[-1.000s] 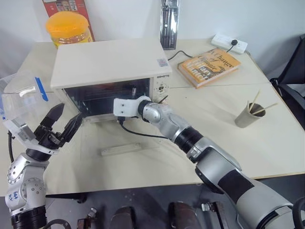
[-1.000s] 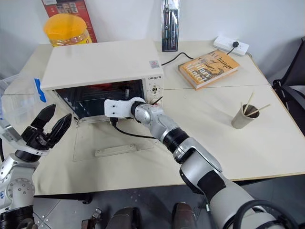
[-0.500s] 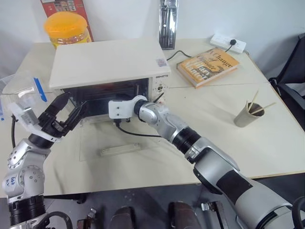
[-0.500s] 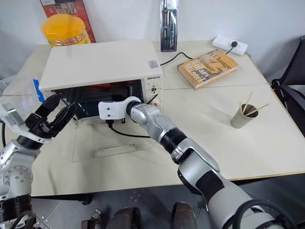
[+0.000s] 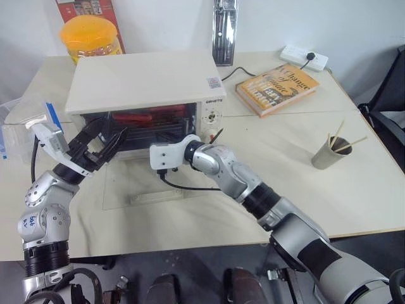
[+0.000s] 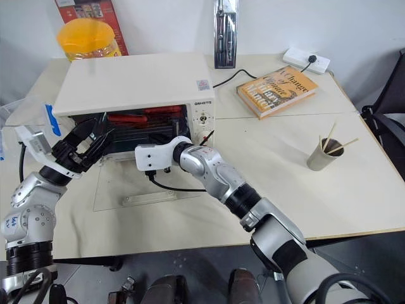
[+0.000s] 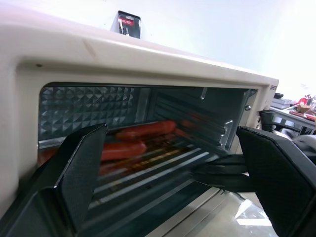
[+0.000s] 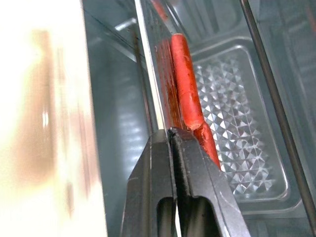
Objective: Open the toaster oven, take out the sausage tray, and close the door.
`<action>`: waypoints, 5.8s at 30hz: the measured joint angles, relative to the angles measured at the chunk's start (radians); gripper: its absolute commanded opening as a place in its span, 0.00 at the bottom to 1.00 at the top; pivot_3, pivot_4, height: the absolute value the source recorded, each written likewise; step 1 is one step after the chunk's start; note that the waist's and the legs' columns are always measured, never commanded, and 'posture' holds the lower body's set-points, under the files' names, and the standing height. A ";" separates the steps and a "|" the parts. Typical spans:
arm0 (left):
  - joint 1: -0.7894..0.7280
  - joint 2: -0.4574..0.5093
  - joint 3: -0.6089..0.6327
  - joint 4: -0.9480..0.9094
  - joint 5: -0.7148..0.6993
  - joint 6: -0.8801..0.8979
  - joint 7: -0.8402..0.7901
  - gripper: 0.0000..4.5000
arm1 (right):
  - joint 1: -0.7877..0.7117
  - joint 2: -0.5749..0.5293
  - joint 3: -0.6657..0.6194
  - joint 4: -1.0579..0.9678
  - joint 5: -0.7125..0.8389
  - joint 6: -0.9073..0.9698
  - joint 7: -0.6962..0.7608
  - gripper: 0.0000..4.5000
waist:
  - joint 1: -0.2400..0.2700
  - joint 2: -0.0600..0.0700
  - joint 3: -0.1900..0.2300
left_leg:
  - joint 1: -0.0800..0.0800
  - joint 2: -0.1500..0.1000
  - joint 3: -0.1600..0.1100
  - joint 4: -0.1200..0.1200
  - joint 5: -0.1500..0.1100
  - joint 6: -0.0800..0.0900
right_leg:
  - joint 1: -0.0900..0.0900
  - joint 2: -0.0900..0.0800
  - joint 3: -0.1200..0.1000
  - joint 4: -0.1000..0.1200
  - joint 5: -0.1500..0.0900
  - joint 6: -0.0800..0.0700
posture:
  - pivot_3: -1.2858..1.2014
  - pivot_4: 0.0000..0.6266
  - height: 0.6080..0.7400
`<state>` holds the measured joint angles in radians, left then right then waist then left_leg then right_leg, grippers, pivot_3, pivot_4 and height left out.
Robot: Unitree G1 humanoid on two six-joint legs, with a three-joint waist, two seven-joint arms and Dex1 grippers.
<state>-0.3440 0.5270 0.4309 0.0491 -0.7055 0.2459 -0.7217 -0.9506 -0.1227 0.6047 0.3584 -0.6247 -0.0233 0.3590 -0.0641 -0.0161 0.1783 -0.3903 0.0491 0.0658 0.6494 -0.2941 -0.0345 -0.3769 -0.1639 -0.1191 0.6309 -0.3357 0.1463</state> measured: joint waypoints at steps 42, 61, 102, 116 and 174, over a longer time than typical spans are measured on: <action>-0.025 0.026 -0.005 0.081 0.028 -0.022 -0.029 1.00 | 0.087 -0.061 0.009 -0.150 -0.105 0.034 0.045 0.01 | 0.007 0.000 0.000 | 0.000 0.000 0.001 -0.001 0.000 0.000 | 0.000 0.000 0.000 -0.001 0.000 0.000 | 0.52 0.24 1.00; -0.005 0.136 0.032 0.134 -0.008 0.096 -0.102 1.00 | 0.345 -0.222 0.000 -0.456 -0.128 -0.081 0.070 0.01 | 0.030 -0.001 0.000 | 0.001 0.000 0.001 0.000 0.000 0.000 | 0.000 0.000 0.000 -0.001 0.000 0.000 | 0.52 0.24 1.00; 0.163 0.278 0.067 0.086 -1.113 1.042 0.603 0.54 | 0.369 -0.325 -0.111 -0.427 -0.143 -0.500 -0.087 0.00 | 0.032 -0.003 0.000 | 0.001 0.000 0.001 0.000 0.000 0.000 | 0.001 0.000 0.003 -0.003 0.000 0.000 | 0.52 0.24 1.00; 0.183 0.302 0.011 0.080 -1.186 1.010 0.613 0.14 | 0.368 -0.321 -0.123 -0.421 -0.053 -0.492 -0.010 0.00 | 0.033 -0.002 0.000 | 0.001 0.000 0.001 0.000 0.000 0.000 | 0.001 0.000 0.003 -0.003 0.000 0.000 | 0.52 0.24 1.00; 0.240 0.147 0.018 -0.082 -0.758 0.824 0.347 0.14 | 0.470 -0.373 -0.154 -0.448 0.172 -0.483 0.218 1.00 | 0.035 -0.002 0.000 | 0.001 0.000 0.002 0.000 0.000 0.000 | 0.002 0.000 0.003 -0.003 0.000 0.000 | 0.52 0.24 1.00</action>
<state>-0.1036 0.6738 0.4488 -0.0331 -1.4633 1.0697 -0.3747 -0.4805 -0.4956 0.4510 -0.0896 -0.4528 -0.5066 0.5766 -0.0290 -0.0185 0.1784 -0.3890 0.0488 0.0674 0.6493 -0.2943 -0.0345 -0.3754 -0.1638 -0.1159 0.6277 -0.3357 0.1463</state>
